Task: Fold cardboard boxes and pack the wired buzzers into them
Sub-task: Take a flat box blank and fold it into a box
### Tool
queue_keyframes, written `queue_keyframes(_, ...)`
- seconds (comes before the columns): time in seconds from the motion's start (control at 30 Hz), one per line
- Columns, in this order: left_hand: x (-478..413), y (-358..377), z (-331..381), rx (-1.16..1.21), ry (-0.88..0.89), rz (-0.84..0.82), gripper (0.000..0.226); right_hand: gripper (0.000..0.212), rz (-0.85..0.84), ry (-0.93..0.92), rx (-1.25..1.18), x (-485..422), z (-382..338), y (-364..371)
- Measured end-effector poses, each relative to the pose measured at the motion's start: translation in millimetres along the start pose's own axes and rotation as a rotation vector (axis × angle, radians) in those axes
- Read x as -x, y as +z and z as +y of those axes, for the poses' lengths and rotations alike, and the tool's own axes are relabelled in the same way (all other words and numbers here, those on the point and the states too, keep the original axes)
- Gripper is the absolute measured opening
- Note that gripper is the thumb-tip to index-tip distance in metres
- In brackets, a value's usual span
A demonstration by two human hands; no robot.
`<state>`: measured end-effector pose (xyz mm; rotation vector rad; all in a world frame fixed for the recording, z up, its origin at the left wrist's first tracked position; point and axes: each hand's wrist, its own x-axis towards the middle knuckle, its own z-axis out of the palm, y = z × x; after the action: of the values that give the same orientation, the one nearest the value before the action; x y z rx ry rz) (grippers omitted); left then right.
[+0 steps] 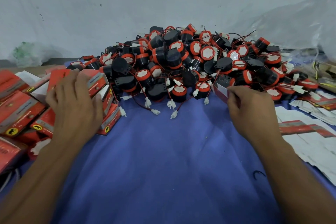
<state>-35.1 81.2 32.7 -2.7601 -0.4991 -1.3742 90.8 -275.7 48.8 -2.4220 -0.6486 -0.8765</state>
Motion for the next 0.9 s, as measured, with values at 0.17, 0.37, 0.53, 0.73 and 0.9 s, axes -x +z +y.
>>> queue_keyframes(0.17, 6, -5, 10, -0.019, -0.001, 0.051, 0.062, 0.018, 0.183, -0.041, -0.114, 2, -4, -2)
queue_keyframes(0.37, 12, -13, 33, 0.048, 0.043, 0.080, 0.060, 0.021, 0.304, 0.144, -0.362, 5, -3, 6)
queue_keyframes(0.53, 33, -20, 99, 0.946, -0.171, -0.273, 0.072, 0.015, 0.007, 0.706, -1.204, 10, -29, 37)
queue_keyframes(0.73, 62, -7, 133, 1.565, -0.344, -0.653, 0.085, 0.043, -0.540, 0.229, -0.761, 36, -44, 61)
queue_keyframes(0.9, 67, -10, 127, 1.924, -0.572, -0.898, 0.069, 0.084, -0.754, 0.044, -0.546, 43, -48, 55)
